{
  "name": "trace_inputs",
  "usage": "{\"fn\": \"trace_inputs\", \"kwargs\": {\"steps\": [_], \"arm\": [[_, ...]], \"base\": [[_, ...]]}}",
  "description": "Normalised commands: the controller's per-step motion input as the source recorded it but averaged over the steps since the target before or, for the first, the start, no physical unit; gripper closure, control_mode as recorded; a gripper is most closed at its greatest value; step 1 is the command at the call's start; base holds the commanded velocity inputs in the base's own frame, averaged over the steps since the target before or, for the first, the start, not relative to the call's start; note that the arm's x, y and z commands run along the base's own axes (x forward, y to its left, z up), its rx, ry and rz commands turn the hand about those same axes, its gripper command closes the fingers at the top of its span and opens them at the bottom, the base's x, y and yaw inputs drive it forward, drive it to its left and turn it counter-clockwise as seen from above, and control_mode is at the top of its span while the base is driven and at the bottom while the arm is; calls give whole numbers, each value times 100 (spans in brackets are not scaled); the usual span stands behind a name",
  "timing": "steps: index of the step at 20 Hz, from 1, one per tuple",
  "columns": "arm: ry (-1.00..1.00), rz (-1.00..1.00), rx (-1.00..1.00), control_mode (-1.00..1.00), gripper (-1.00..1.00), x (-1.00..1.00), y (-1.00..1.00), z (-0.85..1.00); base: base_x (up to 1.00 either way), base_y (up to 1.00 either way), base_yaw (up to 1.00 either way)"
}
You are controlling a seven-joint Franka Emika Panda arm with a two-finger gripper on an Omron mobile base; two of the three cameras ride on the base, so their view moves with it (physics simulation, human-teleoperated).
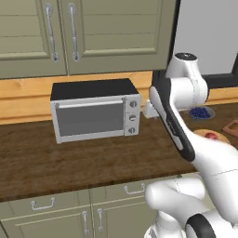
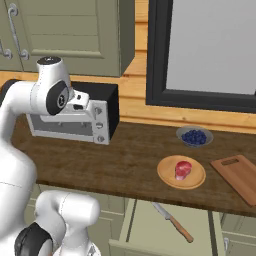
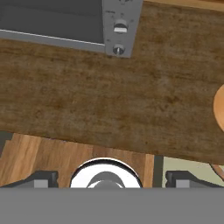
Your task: Pick up the knife from the drawer and place it on the cutting board. Then place the meat from the plate to the cutting board.
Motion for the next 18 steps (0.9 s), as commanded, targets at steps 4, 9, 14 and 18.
{"fn": "trace_inputs", "kwargs": {"steps": [4,9,14,18], "arm": [[-3,0,0,-100,-100,-69,0,0],[0,0,0,-100,-100,-68,0,0],[0,0,0,-100,-100,-66,0,-1],[0,0,0,-100,-100,-64,0,-6]], "base": [[0,0,0],[0,0,0],[0,0,0],[0,0,0]]}}
